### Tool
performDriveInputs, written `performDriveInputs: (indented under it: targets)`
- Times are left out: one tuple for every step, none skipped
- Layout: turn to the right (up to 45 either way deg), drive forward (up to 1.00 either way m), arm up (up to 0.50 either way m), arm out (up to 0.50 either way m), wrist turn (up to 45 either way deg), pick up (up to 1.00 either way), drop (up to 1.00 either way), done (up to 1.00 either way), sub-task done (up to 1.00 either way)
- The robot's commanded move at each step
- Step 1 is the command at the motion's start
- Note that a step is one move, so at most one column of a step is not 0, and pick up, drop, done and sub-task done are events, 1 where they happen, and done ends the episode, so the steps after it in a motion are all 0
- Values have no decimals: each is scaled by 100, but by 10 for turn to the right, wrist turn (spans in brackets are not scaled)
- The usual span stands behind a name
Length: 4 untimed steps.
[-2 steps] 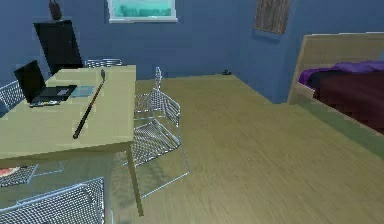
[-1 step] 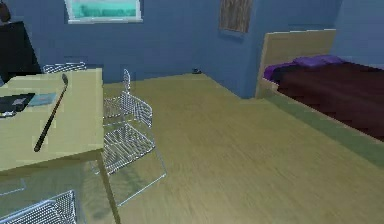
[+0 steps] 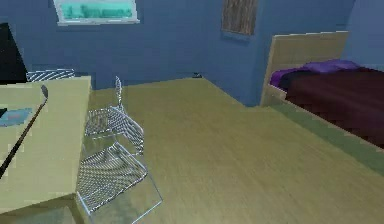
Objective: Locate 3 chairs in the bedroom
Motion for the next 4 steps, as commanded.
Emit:
performDriveInputs:
  targets:
    - [-270,0,0,0,0,0,0,0,0]
    - [0,0,0,0,0,0,0,0,100]
    - [-450,0,0,0,0,0,0,0,0]
    - [-450,0,0,0,0,0,0,0,0]
